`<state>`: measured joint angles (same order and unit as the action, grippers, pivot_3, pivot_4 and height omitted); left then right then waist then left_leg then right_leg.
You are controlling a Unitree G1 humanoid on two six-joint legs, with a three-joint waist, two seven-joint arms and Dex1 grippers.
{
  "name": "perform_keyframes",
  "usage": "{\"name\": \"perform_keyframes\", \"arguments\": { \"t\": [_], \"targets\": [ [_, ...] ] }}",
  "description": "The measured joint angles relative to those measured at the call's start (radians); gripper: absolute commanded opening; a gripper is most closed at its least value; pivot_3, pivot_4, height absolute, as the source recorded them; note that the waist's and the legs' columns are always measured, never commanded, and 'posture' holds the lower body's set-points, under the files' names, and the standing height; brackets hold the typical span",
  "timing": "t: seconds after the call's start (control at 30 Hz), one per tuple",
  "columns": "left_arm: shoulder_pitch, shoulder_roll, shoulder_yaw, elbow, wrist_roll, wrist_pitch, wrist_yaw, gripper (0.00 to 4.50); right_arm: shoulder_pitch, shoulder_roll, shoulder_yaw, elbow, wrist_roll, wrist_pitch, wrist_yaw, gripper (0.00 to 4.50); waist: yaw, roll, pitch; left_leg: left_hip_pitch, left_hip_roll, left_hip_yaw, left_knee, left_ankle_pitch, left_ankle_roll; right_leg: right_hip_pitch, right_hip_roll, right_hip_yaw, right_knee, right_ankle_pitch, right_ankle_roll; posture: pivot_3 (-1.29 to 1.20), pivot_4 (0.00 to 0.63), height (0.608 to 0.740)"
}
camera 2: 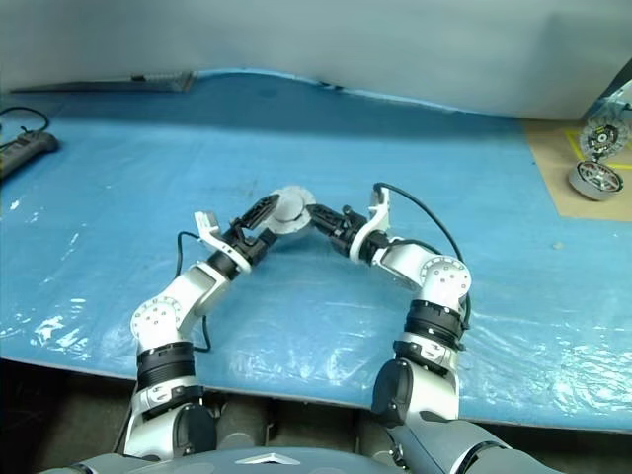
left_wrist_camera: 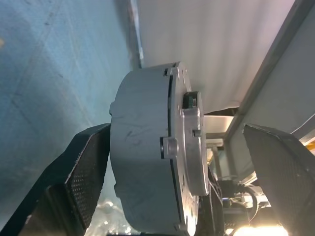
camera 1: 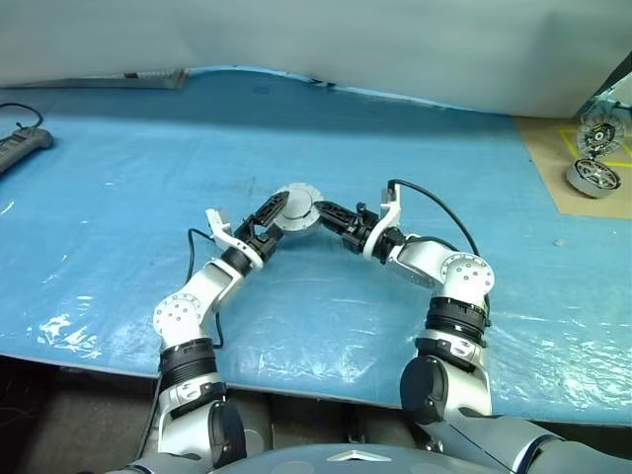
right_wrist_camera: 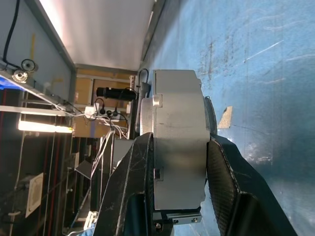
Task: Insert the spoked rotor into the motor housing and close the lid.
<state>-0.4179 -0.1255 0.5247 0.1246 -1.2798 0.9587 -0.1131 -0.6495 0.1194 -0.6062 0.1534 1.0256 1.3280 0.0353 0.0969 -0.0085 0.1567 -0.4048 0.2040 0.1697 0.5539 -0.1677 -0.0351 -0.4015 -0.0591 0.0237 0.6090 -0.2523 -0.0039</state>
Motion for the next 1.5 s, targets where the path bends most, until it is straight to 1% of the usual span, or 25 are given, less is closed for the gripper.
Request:
{"name": "perform_keyframes", "arguments": {
  "t": [0.03,0.1,0.17,0.2,0.27,0.3,0.63,0.7,0.77,0.8,0.83,0.87,0.93,1.03,1.07,1.2,1.3,1.4,1.5],
  "targets": [
    [-0.004,-0.003,0.001,0.007,-0.021,-0.001,0.01,4.5,0.0,0.0,0.0,-0.005,0.009,0.001,-0.006,1.12,0.0,0.0,0.0,0.0,0.0,0.0,0.0,0.0,0.0,0.0,0.0,0.0,0.0,0.0,0.0,0.0,0.15,0.74],
    [-0.007,-0.005,0.001,0.021,-0.057,0.001,0.029,4.13,0.001,0.001,0.0,-0.007,0.027,0.002,-0.022,1.12,0.0,0.0,0.0,0.0,0.0,0.0,0.001,0.0,0.0,0.0,0.0,0.0,0.0,0.0,0.0,0.0,0.15,0.74],
    [-0.006,-0.008,-0.001,0.033,-0.074,0.002,0.044,3.63,0.004,0.001,0.0,-0.007,0.048,0.003,-0.038,1.12,0.0,0.0,0.0,0.0,0.0,-0.001,0.001,0.0,0.0,0.0,0.0,0.0,0.0,0.0,0.0,0.0,0.15,0.74],
    [-0.006,-0.009,-0.002,0.038,-0.078,0.001,0.049,3.22,0.004,0.001,0.0,-0.007,0.061,0.003,-0.045,1.12,0.0,0.0,0.0,0.0,0.0,-0.001,0.001,0.0,0.0,0.0,0.0,0.0,0.0,0.0,0.0,0.0,0.15,0.74],
    [-0.006,-0.011,-0.003,0.045,-0.093,-0.003,0.049,2.54,0.006,0.001,-0.002,-0.01,0.083,0.001,-0.062,1.12,0.0,0.0,0.0,0.0,0.0,-0.001,0.002,0.0,0.0,0.001,0.0,0.0,0.0,0.0,0.0,0.0,0.15,0.74],
    [-0.006,-0.011,-0.003,0.046,-0.108,-0.003,0.042,2.39,0.01,0.002,-0.004,-0.01,0.105,-0.002,-0.065,1.12,0.001,0.0,0.0,0.0,0.0,-0.001,0.002,0.0,0.0,0.001,0.0,0.0,0.001,0.0,0.0,0.0,0.15,0.74],
    [-0.006,0.009,-0.017,0.063,-0.125,0.002,0.026,2.39,0.031,0.001,0.01,-0.019,0.177,-0.013,-0.125,1.12,0.0,0.0,0.0,0.0,0.0,-0.002,0.007,0.0,0.0,0.001,0.0,0.0,0.005,0.0,0.001,0.0,0.15,0.74],
    [-0.006,0.01,-0.018,0.065,-0.127,-0.005,0.022,2.39,0.05,-0.019,0.055,-0.051,0.159,-0.039,-0.101,1.12,0.001,0.0,0.0,0.0,0.0,-0.002,0.008,0.0,0.0,0.001,0.0,0.0,0.006,0.0,0.001,0.0,0.15,0.74],
    [-0.006,0.01,-0.02,0.072,-0.123,-0.021,0.01,2.39,0.069,-0.051,0.127,-0.083,0.115,-0.084,-0.054,1.12,0.001,0.0,0.0,0.0,0.0,-0.003,0.009,0.0,0.0,0.001,-0.001,0.0,0.007,0.001,0.001,0.0,0.15,0.74],
    [-0.007,0.012,-0.022,0.073,-0.117,-0.03,0.005,2.39,0.081,-0.069,0.176,-0.103,0.085,-0.118,-0.027,1.87,0.001,0.0,0.0,0.0,0.0,-0.003,0.009,0.0,0.0,0.002,-0.001,0.0,0.007,0.001,0.002,0.0,0.15,0.74],
    [-0.017,0.022,-0.028,0.088,-0.098,-0.044,0.02,2.39,0.09,-0.12,0.252,-0.128,0.011,-0.16,-0.001,2.23,0.001,0.0,0.0,0.001,0.0,-0.004,0.01,0.0,0.0,0.003,-0.001,0.0,0.007,0.001,0.002,0.0,0.15,0.74],
    [-0.025,0.034,-0.031,0.109,-0.083,-0.053,0.027,2.39,0.09,-0.153,0.297,-0.135,-0.037,-0.182,0.012,2.57,0.001,0.0,0.0,0.001,0.0,-0.005,0.011,0.0,0.0,0.004,-0.001,-0.001,0.007,0.001,0.002,0.0,0.15,0.74],
    [-0.052,0.075,-0.034,0.17,-0.042,-0.076,0.028,2.39,0.11,-0.232,0.401,-0.13,-0.175,-0.295,0.069,3.29,0.001,0.0,0.0,0.0,0.0,-0.007,0.013,0.0,0.0,0.006,-0.001,-0.002,0.007,0.002,0.003,0.0,0.15,0.74],
    [-0.079,0.122,-0.025,0.227,-0.01,-0.108,0.015,2.39,0.143,-0.318,0.491,-0.124,-0.324,-0.425,0.149,4.34,0.001,-0.001,0.001,-0.001,-0.001,-0.007,0.014,0.0,0.0,0.006,-0.001,-0.001,0.007,0.003,0.004,0.0,0.15,0.74],
    [-0.089,0.135,-0.021,0.244,0.002,-0.119,0.006,2.39,0.149,-0.333,0.51,-0.124,-0.356,-0.461,0.172,4.5,0.001,-0.001,0.001,-0.001,-0.001,-0.007,0.014,0.0,0.0,0.006,-0.001,-0.001,0.007,0.003,0.004,0.0,0.15,0.74],
    [-0.179,0.198,-0.018,0.393,0.085,-0.185,-0.059,2.39,0.191,-0.37,0.588,-0.147,-0.486,-0.645,0.274,4.5,0.002,-0.001,0.001,-0.001,-0.001,-0.008,0.014,0.0,0.0,0.005,-0.001,-0.001,0.007,0.003,0.004,0.0,0.15,0.74],
    [-0.257,0.252,-0.012,0.531,0.149,-0.234,-0.118,2.39,0.233,-0.392,0.646,-0.173,-0.58,-0.751,0.313,4.5,0.002,-0.002,0.001,-0.001,-0.001,-0.008,0.014,0.0,0.0,0.006,-0.001,-0.001,0.007,0.003,0.004,0.0,0.15,0.74],
    [-0.353,0.304,-0.004,0.701,0.22,-0.303,-0.182,2.39,0.287,-0.428,0.72,-0.178,-0.707,-0.864,0.332,4.5,0.003,-0.002,0.001,-0.001,-0.002,-0.009,0.014,0.0,0.0,0.006,-0.001,-0.002,0.007,0.003,0.004,0.0,0.15,0.74],
    [-0.454,0.338,0.0,0.881,0.303,-0.405,-0.218,2.39,0.334,-0.442,0.785,-0.169,-0.843,-0.998,0.314,4.5,0.005,-0.003,0.002,-0.002,-0.002,-0.01,0.015,0.0,0.0,0.006,-0.001,-0.003,0.007,0.003,0.004,0.0,0.15,0.74]
  ]
}}
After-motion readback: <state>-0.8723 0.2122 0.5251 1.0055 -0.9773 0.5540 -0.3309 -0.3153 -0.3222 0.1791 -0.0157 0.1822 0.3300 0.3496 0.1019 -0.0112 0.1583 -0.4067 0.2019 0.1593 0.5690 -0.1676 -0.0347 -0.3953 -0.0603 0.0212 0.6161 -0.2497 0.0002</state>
